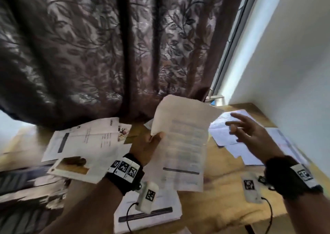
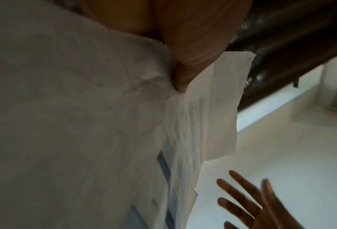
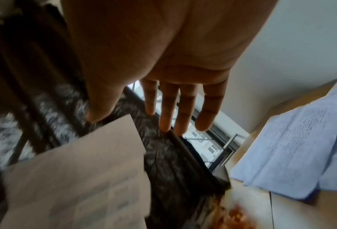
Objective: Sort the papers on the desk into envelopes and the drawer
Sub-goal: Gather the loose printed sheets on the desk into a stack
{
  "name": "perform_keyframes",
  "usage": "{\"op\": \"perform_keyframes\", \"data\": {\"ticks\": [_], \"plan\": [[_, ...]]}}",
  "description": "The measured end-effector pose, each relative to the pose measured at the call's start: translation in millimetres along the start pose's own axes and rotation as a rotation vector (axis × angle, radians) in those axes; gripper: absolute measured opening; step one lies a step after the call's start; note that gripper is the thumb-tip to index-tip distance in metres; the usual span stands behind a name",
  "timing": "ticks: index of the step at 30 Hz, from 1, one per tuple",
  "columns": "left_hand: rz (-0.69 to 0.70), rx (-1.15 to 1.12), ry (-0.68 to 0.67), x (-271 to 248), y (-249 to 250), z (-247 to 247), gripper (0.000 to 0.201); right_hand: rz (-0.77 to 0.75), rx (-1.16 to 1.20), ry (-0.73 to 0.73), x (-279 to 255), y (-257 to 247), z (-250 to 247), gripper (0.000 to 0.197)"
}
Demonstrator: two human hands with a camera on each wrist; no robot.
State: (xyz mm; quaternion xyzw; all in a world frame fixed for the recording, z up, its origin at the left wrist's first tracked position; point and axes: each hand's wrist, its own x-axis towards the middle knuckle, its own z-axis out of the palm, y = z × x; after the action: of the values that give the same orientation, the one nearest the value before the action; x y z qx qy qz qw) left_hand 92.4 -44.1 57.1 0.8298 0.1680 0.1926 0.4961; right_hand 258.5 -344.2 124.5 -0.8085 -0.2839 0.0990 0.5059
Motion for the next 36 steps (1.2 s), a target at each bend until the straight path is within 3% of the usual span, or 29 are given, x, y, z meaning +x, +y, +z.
{"op": "perform_keyframes", "data": {"ticks": [2, 4, 7, 10, 12, 14, 16, 18, 21, 23, 27, 29, 32, 36], "plan": [[-0.049, 0.048, 0.050, -10.6, -9.5, -21.5, 0.034, -0.033, -0.143, 0.039, -4.1, 2.0, 39.5, 0.070], [-0.097, 0.220, 0.059, -19.0, -12.1, -40.1, 0.038, -0.247, -0.323, 0.124, -9.2, -11.0, 76.8, 0.056], [-0.059, 0.547, -0.141, -28.1, -4.3, -66.2, 0.040, -0.694, -0.552, 0.022, -18.2, -61.9, 138.2, 0.056], [0.041, 0.815, -0.322, -34.4, 9.7, -85.7, 0.038, -0.869, -0.868, -0.155, -20.1, -98.5, 196.1, 0.072], [0.065, 0.943, -0.350, -36.9, 12.8, -94.6, 0.041, -0.808, -0.993, -0.207, -15.7, -113.2, 219.8, 0.067], [0.092, 0.933, -0.330, -41.0, 12.8, -106.0, 0.046, -0.690, -0.945, -0.232, -5.6, -118.8, 229.8, 0.038], [0.095, 0.848, -0.263, -44.6, 4.5, -120.8, 0.045, -0.433, -0.839, -0.320, 3.5, -115.3, 228.9, 0.019], [0.069, 0.779, -0.113, -49.0, -11.3, -135.9, 0.050, -0.258, -0.739, -0.322, 15.3, -95.6, 223.0, 0.018], [-0.058, 0.665, 0.154, -61.3, -40.3, -145.9, 0.069, -0.131, -0.568, -0.236, 30.1, -49.0, 208.6, 0.024], [-0.168, 0.518, 0.191, -69.0, -64.5, -142.8, 0.070, 0.008, -0.424, -0.180, 28.5, -20.8, 199.6, 0.029], [-0.356, 0.396, 0.066, -81.4, -108.3, -118.6, 0.064, 0.464, -0.067, -0.102, 3.6, 28.7, 199.3, 0.019], [-0.423, 0.379, -0.006, -86.3, -119.5, -102.9, 0.055, 0.581, 0.046, -0.041, -8.1, 48.4, 206.0, 0.017], [-0.462, 0.417, -0.137, -90.7, -132.1, -84.4, 0.049, 0.606, 0.057, -0.008, -17.2, 67.5, 217.0, 0.018], [-0.449, 0.475, -0.221, -89.4, -140.5, -73.3, 0.067, 0.538, -0.075, -0.058, -21.1, 75.7, 231.3, 0.026]]}}
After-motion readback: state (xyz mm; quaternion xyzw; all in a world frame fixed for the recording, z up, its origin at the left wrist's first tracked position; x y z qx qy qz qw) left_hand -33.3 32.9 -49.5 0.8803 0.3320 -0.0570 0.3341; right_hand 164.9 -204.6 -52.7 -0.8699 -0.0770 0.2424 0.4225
